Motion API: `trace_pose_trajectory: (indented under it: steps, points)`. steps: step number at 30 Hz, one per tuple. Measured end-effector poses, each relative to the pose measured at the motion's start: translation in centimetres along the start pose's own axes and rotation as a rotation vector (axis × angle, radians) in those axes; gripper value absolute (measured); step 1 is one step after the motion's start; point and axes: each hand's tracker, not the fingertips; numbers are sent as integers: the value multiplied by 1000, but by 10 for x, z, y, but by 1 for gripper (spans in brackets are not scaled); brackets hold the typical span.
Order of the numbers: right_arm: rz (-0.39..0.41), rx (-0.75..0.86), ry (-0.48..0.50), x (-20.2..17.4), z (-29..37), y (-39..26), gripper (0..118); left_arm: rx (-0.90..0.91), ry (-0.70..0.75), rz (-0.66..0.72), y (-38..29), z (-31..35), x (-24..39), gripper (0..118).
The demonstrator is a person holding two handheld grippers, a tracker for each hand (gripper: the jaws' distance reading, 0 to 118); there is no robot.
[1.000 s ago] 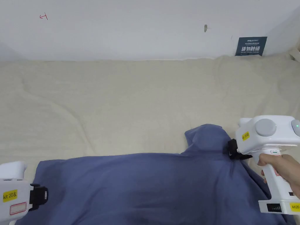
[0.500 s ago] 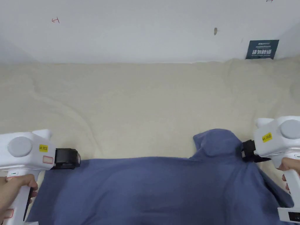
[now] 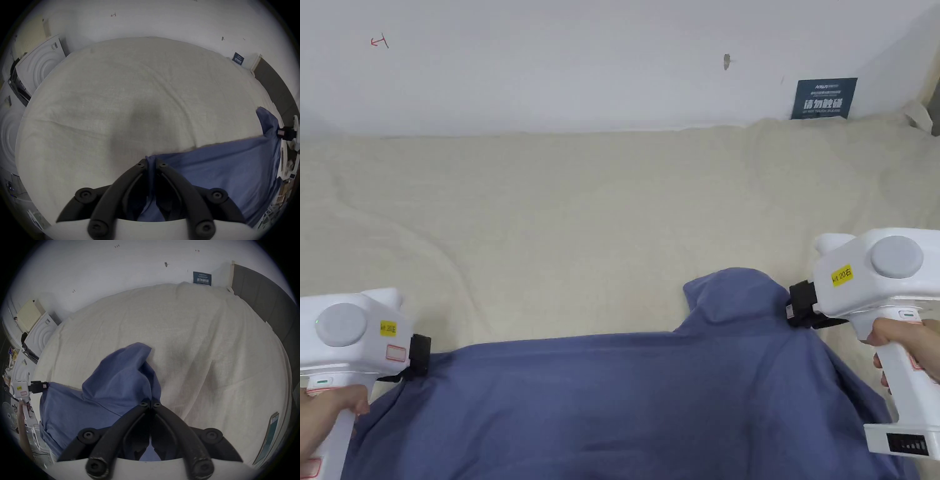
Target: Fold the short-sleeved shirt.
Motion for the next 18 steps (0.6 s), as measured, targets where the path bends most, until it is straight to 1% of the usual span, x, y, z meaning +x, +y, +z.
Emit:
trace_pose_trajectory:
  steps: [3, 6, 8, 10, 13, 15, 16, 18]
  points:
    - [13, 27, 13, 0, 22, 0, 0, 29, -8, -18, 3, 15, -7, 8]
    - [26, 63, 23, -1, 48, -5, 0, 84, -20, 0, -6, 48, -10, 8]
    - [49, 85, 17, -1, 67, -15, 0, 121, -23, -14, -19, 73, -13, 8]
    - [90, 105, 33, -3, 89, -28, 0, 154, -26, -31, -32, 97, -20, 8]
    - [131, 137, 42, 1, 120, -58, 0, 202, -43, -31, -64, 133, -25, 8]
    - [138, 137, 39, 4, 137, -83, 0, 231, -67, 0, -89, 152, -31, 8]
    - [146, 138, 48, 7, 146, -98, 0, 228, -73, 2, -104, 160, -33, 8]
    - [139, 132, 47, 11, 159, -126, 0, 231, -68, -10, -132, 173, -29, 8]
